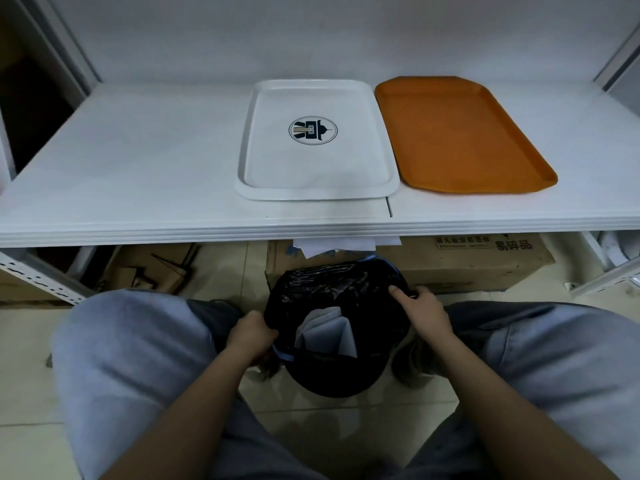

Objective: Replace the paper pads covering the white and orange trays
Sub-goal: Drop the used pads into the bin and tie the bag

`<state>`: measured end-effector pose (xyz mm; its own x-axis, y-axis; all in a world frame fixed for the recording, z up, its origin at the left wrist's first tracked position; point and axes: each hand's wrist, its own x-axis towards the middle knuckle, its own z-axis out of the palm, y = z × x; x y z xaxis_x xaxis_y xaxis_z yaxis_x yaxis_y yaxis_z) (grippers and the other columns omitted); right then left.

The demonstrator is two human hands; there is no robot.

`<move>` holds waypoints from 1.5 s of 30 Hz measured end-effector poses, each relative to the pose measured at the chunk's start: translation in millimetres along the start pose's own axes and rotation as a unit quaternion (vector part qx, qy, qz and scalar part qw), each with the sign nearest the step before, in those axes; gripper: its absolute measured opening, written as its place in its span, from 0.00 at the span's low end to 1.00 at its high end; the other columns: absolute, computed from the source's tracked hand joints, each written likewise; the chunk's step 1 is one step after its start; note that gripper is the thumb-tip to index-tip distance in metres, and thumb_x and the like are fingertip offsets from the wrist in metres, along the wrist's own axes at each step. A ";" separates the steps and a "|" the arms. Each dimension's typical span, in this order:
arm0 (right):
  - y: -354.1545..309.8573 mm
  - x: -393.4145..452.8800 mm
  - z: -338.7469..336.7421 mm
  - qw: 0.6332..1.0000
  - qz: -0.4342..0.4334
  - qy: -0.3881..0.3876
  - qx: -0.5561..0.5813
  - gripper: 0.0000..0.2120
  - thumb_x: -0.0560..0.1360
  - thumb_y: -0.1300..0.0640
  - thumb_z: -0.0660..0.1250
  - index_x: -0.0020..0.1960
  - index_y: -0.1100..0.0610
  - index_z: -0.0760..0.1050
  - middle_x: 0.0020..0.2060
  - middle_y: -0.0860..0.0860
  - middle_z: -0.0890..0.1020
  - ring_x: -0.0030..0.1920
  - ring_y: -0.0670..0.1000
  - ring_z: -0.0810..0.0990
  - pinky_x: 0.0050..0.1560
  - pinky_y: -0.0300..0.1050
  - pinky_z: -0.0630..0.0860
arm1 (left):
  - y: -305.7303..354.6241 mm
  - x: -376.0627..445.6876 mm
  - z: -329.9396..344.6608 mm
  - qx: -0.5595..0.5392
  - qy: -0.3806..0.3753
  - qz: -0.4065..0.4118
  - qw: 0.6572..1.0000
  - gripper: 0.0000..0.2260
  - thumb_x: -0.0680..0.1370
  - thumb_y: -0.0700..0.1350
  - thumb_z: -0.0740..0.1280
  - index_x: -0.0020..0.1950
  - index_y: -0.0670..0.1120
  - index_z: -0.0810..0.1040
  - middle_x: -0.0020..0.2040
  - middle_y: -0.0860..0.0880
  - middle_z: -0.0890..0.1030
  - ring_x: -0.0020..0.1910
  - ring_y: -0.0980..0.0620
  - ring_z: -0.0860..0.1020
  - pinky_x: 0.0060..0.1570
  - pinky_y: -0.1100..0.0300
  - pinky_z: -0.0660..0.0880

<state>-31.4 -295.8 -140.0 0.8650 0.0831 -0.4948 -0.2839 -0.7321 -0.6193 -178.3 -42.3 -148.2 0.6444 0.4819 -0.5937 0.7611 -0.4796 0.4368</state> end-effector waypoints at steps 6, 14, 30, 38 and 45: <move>-14.2 10.1 -20.4 0.988 -0.068 -0.010 -0.138 0.08 0.75 0.54 0.65 0.50 0.58 0.77 0.42 0.54 0.80 0.44 0.55 0.78 0.42 0.47 0.75 | 7.0 -10.7 -28.4 0.137 -0.028 0.041 0.989 0.06 0.75 0.43 0.66 0.47 0.41 0.78 0.40 0.45 0.83 0.38 0.47 0.82 0.35 0.57 0.75; -28.1 24.1 -32.4 0.972 -0.025 -0.081 -0.218 0.29 0.69 0.34 0.64 0.61 0.52 0.74 0.54 0.53 0.80 0.53 0.56 0.79 0.48 0.46 0.75 | 38.1 5.2 -57.8 0.168 -0.132 0.010 0.977 0.25 0.75 0.60 0.65 0.62 0.41 0.75 0.54 0.45 0.80 0.56 0.46 0.79 0.50 0.59 0.73; -50.9 36.9 -14.3 0.971 -0.169 0.046 -0.161 0.04 0.75 0.52 0.67 0.48 0.51 0.77 0.45 0.50 0.81 0.47 0.54 0.80 0.41 0.44 0.73 | 86.2 57.1 -26.2 0.275 0.101 0.195 0.936 0.16 0.79 0.47 0.61 0.66 0.47 0.71 0.57 0.43 0.79 0.54 0.42 0.78 0.43 0.56 0.73; -40.0 24.0 -19.6 0.966 -0.218 0.064 -0.121 0.05 0.74 0.52 0.68 0.41 0.46 0.74 0.36 0.45 0.79 0.42 0.51 0.80 0.40 0.46 0.74 | 65.5 29.0 -37.0 0.283 0.212 0.270 0.896 0.14 0.81 0.50 0.58 0.63 0.47 0.73 0.54 0.45 0.81 0.50 0.40 0.80 0.40 0.55 0.72; -51.1 16.3 -21.9 0.963 -0.242 0.054 -0.109 0.07 0.74 0.50 0.68 0.38 0.49 0.74 0.35 0.47 0.79 0.39 0.50 0.78 0.39 0.46 0.73 | 96.1 22.9 -1.0 0.230 0.079 0.332 0.912 0.31 0.76 0.56 0.64 0.76 0.49 0.57 0.72 0.47 0.65 0.69 0.46 0.67 0.64 0.51 0.67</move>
<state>6.3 -271.8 -103.1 0.9158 0.3872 -0.1066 0.2460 -0.7508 -0.6130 -90.4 -76.6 -119.2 0.9818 0.0554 -0.1818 0.1113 -0.9429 0.3139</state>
